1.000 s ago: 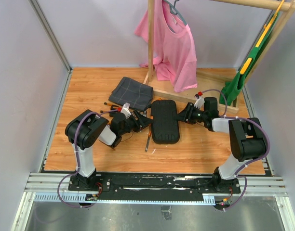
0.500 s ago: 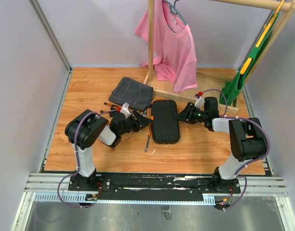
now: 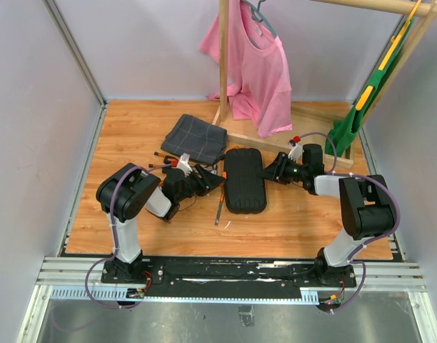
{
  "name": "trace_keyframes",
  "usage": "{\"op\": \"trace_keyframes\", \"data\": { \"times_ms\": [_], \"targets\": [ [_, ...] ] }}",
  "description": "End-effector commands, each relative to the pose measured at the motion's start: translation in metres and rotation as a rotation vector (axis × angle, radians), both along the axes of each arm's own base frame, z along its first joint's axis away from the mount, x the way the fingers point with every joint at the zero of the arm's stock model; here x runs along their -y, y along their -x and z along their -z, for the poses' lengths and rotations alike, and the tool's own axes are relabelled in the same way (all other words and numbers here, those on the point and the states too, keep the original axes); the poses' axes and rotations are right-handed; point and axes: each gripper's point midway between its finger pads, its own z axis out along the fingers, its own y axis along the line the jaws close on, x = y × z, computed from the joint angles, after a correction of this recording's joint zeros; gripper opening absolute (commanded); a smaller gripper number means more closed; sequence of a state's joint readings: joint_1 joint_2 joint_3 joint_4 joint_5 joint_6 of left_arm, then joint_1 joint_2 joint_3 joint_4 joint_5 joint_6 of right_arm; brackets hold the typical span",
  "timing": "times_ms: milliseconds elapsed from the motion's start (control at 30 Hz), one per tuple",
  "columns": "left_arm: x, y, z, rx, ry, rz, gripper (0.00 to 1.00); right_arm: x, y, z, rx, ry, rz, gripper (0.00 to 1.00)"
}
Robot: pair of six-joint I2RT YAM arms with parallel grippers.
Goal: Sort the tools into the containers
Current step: Open the storage box at the center of the board.
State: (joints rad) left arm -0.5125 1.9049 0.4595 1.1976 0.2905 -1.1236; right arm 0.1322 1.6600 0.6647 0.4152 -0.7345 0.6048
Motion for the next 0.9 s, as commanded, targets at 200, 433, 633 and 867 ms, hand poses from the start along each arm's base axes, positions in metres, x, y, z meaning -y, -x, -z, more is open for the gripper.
{"op": "trace_keyframes", "data": {
  "times_ms": [200, 433, 633, 867],
  "targets": [
    [-0.011, 0.001, 0.007, -0.022, 0.003, -0.041, 0.52, 0.027, 0.051, 0.076, -0.256, 0.205, 0.028, 0.29],
    [-0.016, 0.003, 0.013, -0.039, -0.010, -0.056, 0.52, 0.026, 0.050, 0.076, -0.252, 0.207, 0.027, 0.29],
    [-0.020, 0.005, 0.019, -0.055, -0.021, -0.071, 0.52, 0.026, 0.049, 0.075, -0.253, 0.206, 0.028, 0.29],
    [-0.025, 0.006, 0.023, -0.070, -0.033, -0.091, 0.52, 0.026, 0.050, 0.075, -0.253, 0.209, 0.026, 0.29]
  ]
}}
